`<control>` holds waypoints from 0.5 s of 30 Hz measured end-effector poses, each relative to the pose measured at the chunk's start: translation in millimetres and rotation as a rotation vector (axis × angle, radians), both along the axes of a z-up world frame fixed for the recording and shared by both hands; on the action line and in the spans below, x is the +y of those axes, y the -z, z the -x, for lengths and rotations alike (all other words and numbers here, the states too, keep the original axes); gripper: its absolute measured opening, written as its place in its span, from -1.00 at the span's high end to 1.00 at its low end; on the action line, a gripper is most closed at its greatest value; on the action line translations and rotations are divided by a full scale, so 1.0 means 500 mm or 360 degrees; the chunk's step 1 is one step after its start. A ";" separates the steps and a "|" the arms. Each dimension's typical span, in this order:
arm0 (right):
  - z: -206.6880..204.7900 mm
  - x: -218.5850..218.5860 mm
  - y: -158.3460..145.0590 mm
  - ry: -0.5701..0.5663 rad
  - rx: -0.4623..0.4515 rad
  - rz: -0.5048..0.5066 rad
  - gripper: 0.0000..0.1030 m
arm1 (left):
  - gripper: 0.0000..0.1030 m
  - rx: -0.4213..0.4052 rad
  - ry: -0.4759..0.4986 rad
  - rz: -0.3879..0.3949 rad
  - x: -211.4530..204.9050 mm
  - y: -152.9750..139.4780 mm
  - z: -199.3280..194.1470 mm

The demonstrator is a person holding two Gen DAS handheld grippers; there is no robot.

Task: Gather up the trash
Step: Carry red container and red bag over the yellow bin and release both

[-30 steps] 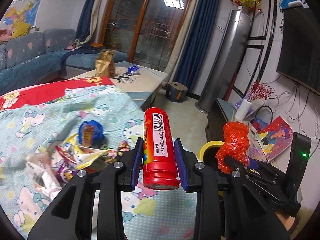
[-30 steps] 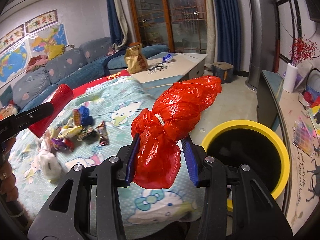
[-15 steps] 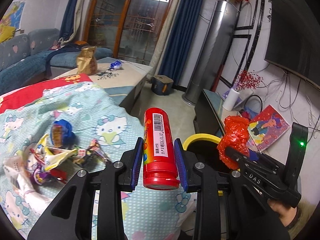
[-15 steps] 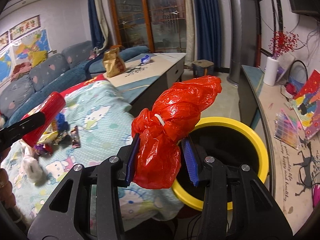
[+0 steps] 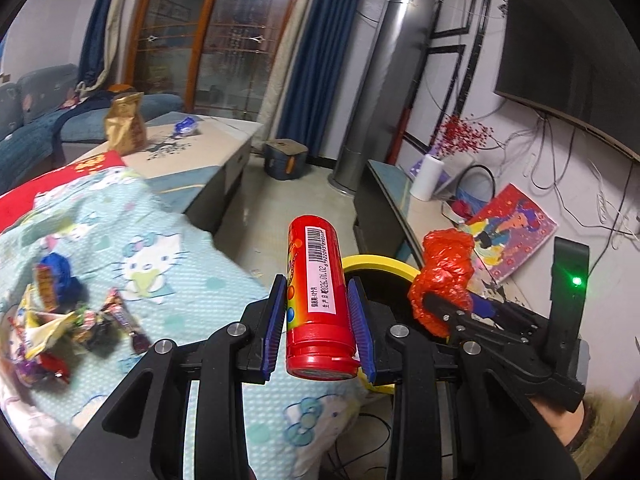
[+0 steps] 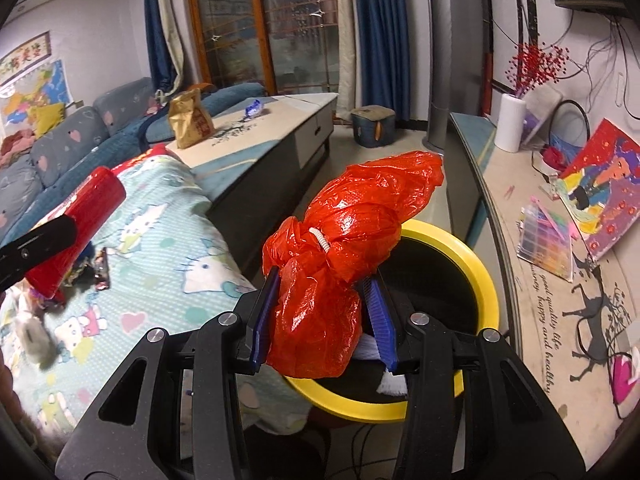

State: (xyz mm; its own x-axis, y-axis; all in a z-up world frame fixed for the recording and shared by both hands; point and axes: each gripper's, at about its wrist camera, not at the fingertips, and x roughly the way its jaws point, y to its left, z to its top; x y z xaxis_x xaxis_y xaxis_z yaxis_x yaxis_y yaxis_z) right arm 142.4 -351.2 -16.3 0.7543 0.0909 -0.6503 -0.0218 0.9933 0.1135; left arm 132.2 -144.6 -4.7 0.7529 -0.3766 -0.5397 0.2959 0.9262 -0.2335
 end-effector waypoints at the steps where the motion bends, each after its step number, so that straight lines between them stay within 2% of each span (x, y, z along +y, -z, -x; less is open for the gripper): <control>1: -0.003 -0.005 0.005 0.0000 0.0010 0.0001 0.33 | 0.42 -0.0001 0.0018 -0.0002 -0.010 0.001 -0.004; 15: -0.010 -0.076 0.059 0.0089 0.0134 0.0029 0.32 | 0.42 0.0056 0.0246 0.0000 -0.140 0.016 -0.100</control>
State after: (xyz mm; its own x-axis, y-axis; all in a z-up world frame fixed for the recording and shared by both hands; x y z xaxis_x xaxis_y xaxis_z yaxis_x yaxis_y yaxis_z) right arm 147.3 -389.0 -45.6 0.7004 0.0378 -0.7127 0.0424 0.9946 0.0944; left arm 182.3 -214.7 -12.6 0.6668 -0.4865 -0.5645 0.4265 0.8703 -0.2462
